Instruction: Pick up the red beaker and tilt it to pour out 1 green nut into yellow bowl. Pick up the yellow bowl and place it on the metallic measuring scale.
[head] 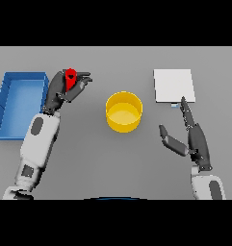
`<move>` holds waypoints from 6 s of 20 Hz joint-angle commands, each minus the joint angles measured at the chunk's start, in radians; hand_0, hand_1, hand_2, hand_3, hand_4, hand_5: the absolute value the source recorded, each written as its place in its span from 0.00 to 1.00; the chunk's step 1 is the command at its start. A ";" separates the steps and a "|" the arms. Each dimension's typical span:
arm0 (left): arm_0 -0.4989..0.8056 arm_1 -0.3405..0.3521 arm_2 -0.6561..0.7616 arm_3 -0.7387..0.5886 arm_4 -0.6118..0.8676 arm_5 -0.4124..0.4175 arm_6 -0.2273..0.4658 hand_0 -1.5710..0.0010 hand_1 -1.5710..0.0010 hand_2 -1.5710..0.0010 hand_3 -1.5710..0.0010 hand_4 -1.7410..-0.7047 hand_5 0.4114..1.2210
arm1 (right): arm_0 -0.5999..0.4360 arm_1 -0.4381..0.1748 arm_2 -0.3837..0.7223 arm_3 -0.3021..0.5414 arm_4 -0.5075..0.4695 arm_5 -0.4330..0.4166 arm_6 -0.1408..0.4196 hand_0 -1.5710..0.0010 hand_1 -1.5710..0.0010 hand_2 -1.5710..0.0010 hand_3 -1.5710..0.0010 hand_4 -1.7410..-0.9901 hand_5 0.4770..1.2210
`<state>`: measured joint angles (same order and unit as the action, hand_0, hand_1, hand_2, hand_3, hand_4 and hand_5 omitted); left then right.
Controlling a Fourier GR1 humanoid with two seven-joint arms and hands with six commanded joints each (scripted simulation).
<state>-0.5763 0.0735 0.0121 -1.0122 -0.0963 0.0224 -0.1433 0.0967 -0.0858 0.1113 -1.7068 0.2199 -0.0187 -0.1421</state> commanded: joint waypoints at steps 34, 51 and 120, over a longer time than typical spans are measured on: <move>-0.567 0.196 -0.900 0.206 -0.902 -0.346 0.082 0.00 0.00 0.00 0.04 0.01 1.00 | -0.008 0.041 -0.004 0.003 -0.016 -0.017 0.052 1.00 1.00 1.00 1.00 0.71 0.14; -0.764 0.167 -1.190 0.267 -1.200 -0.312 -0.052 0.00 0.00 0.00 0.00 0.01 1.00 | -0.001 0.046 -0.002 -0.014 -0.015 -0.022 0.043 1.00 1.00 1.00 1.00 0.82 0.13; 0.095 0.531 -0.138 -0.159 0.054 -0.031 0.590 1.00 1.00 1.00 1.00 0.90 0.34 | -0.322 -0.263 0.228 0.128 0.383 0.174 0.066 1.00 1.00 1.00 1.00 0.80 0.20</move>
<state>-0.4809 0.6045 -0.1259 -1.1708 -0.0418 -0.0086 0.4472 -0.2257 -0.3495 0.3390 -1.5787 0.6031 0.1548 -0.0768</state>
